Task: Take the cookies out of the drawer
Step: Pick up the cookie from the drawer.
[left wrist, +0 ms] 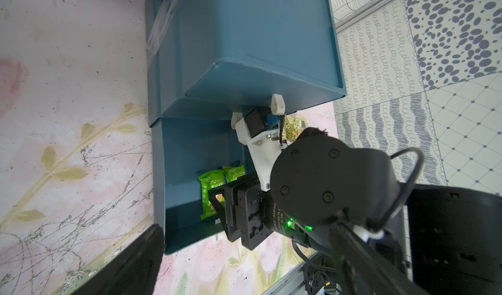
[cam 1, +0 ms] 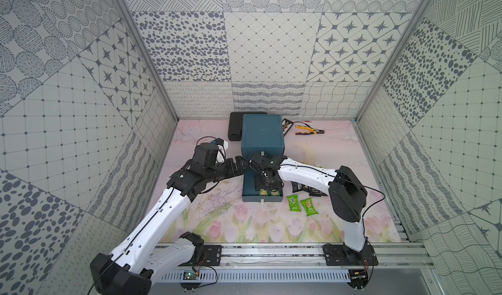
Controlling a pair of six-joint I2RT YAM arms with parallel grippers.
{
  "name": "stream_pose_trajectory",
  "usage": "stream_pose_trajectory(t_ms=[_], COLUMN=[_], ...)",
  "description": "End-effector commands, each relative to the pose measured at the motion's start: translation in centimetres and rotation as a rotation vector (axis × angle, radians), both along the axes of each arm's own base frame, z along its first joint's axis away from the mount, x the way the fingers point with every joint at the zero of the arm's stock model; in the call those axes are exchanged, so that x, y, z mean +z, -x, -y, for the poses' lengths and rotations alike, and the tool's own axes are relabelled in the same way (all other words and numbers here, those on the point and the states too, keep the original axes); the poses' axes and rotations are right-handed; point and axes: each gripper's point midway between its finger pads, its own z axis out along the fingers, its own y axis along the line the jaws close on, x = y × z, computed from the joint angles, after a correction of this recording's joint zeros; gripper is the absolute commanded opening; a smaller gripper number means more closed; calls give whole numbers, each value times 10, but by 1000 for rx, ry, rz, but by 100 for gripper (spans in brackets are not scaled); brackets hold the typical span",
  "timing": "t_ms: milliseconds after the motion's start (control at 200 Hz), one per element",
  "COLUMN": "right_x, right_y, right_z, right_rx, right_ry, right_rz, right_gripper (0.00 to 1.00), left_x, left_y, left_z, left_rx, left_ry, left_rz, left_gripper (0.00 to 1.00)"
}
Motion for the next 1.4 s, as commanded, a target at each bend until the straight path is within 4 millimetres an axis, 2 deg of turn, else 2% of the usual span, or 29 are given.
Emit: stream_pose_trajectory(t_ms=[0, 130, 395, 500, 565, 740, 926, 1261, 1396], right_x=[-15, -30, -49, -52, -50, -23, 21, 80, 96], right_y=[1, -1, -2, -4, -5, -9, -12, -16, -14], right_z=[-16, -21, -17, -19, -19, -21, -21, -13, -5], right_rx=[6, 15, 2, 14, 13, 21, 30, 16, 10], right_ry=[-41, -33, -4, -13, -21, -73, -136, -217, -244], right_rz=[-34, -46, -46, -35, -24, 42, 118, 223, 241], right_gripper=[66, 66, 63, 58, 51, 37, 32, 28, 27], left_x=[3, -9, -8, -6, -3, 13, 26, 23, 24], left_y=[-4, -3, 2, 2, 3, 7, 2, -13, -15], left_z=[3, -2, -10, -16, -15, -14, -17, 0, 4], left_rx=[-23, -2, 8, 31, 21, -6, 22, -3, -15], left_ry=[7, -18, -55, -74, -75, -82, -83, -22, -5], left_rz=[33, 14, 35, 58, 58, 54, 99, 63, 48], left_gripper=[99, 99, 99, 99, 99, 99, 99, 99, 99])
